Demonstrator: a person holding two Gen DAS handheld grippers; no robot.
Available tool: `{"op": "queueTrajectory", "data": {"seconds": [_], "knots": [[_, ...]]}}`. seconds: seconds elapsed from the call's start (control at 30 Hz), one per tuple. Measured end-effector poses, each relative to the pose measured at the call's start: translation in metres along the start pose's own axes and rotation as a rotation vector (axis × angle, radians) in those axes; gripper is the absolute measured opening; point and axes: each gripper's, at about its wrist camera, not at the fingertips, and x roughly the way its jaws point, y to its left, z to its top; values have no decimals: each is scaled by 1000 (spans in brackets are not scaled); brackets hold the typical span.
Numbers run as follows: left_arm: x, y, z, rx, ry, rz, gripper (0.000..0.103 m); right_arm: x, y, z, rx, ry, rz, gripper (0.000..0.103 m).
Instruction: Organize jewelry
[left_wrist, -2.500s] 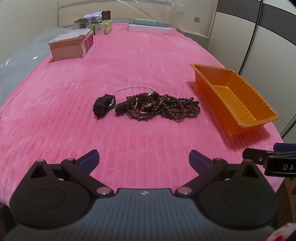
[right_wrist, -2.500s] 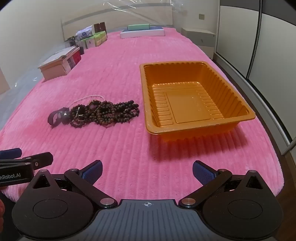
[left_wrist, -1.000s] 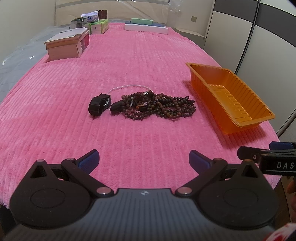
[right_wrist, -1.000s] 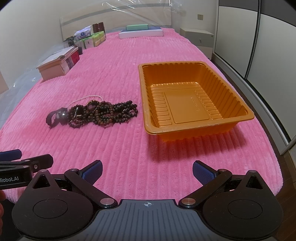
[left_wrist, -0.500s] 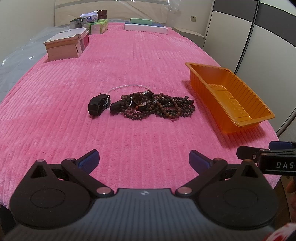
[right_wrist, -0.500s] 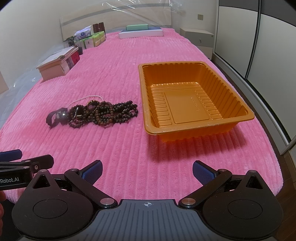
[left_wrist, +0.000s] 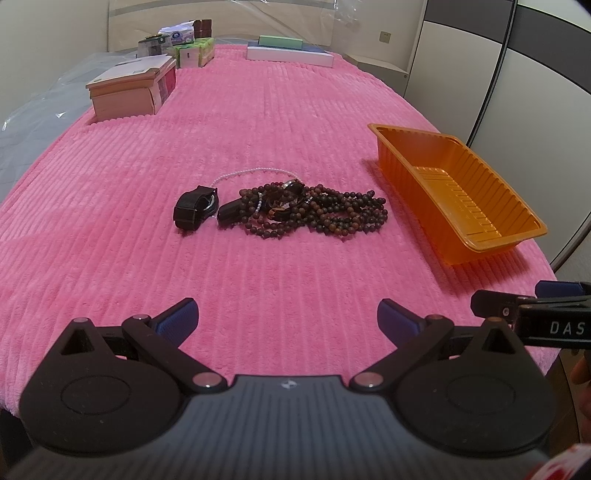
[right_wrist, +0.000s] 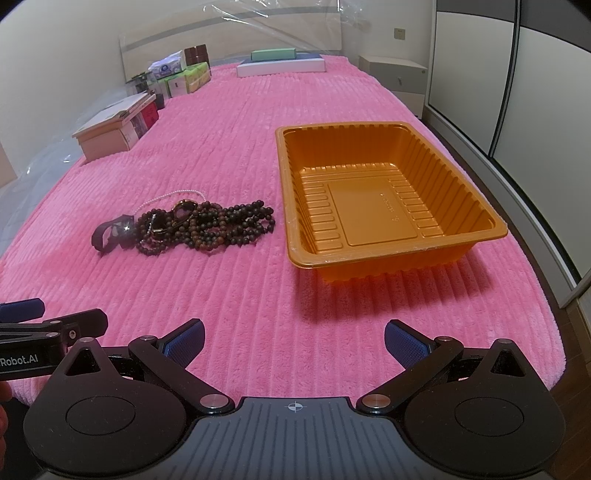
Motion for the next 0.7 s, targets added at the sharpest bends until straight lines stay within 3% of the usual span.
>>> {"op": "queueTrajectory", "data": {"seconds": [0.7], "knots": [[2, -4, -1, 2, 6, -3, 102, 1, -2, -1, 5, 3, 3, 103]]}}
